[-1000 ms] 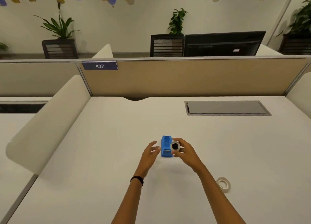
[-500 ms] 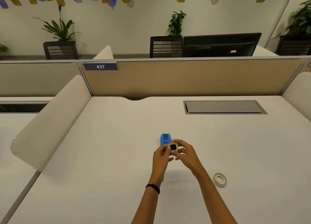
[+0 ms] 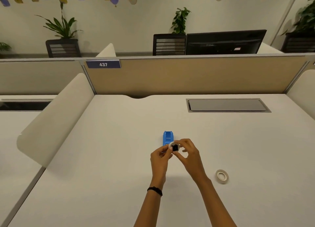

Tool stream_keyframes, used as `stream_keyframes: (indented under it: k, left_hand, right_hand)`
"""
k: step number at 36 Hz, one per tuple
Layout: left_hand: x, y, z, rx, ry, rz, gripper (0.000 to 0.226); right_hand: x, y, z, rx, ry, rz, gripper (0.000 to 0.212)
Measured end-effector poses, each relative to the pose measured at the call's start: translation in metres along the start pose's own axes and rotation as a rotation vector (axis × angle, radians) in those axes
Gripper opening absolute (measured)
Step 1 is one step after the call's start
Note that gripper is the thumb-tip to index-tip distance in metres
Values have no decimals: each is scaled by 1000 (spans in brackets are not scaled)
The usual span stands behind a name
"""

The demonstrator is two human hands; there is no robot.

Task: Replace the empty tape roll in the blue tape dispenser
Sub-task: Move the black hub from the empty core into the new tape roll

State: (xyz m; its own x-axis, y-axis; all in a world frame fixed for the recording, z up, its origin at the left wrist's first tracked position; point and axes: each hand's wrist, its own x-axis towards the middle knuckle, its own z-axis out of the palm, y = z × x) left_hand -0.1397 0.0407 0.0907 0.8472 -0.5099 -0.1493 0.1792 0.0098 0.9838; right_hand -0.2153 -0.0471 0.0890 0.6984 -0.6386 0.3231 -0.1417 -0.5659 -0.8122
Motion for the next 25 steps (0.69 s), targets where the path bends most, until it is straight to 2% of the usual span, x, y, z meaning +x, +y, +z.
stream_keyframes:
  k: [5, 17, 25]
  left_hand:
    - [-4, -1, -2, -2, 17, 6, 19]
    - [-10, 0, -2, 12, 42, -19, 17]
    - [-7, 2, -1, 22, 48, -34, 24]
  right_hand:
    - [-6, 0, 0, -29, -8, -8, 34]
    - [-10, -2, -7, -25, -28, 7, 26]
    - [-8, -3, -9, -47, -40, 2, 26]
